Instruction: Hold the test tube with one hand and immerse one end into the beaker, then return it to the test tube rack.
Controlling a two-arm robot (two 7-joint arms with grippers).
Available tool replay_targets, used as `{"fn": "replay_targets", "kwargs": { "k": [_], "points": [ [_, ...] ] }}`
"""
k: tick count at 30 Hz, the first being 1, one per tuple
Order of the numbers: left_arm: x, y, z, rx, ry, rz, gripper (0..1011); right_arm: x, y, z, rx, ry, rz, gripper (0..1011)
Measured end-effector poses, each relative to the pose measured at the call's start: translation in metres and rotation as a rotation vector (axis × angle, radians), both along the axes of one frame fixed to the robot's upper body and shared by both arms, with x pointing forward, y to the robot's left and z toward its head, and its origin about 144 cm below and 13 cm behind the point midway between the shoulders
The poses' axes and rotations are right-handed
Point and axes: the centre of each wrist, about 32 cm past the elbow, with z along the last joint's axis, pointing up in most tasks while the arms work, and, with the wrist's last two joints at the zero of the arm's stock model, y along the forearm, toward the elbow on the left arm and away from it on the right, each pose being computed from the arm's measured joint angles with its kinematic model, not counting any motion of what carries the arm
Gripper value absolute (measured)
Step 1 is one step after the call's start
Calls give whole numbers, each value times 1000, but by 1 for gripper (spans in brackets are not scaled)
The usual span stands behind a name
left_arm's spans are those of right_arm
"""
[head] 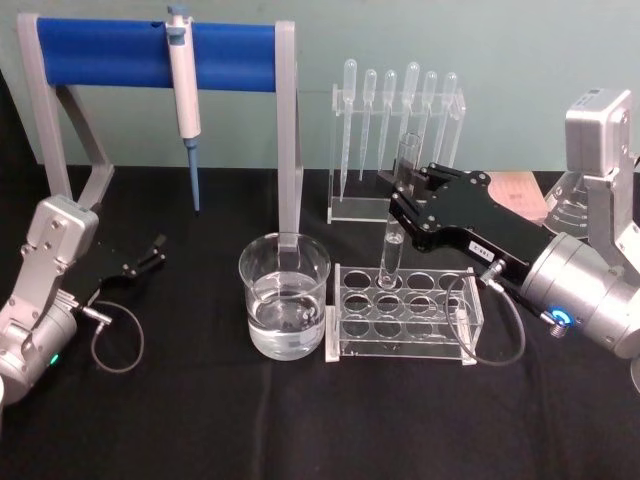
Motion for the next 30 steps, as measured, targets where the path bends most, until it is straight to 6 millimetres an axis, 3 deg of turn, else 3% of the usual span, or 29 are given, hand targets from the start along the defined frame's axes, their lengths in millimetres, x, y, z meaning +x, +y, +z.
{"fn": "replay_targets", "kwargs": {
  "k": [30],
  "points": [
    [0, 0, 0, 0, 0, 0, 1000, 0, 0, 0, -3, -1, 2, 225]
  ]
}}
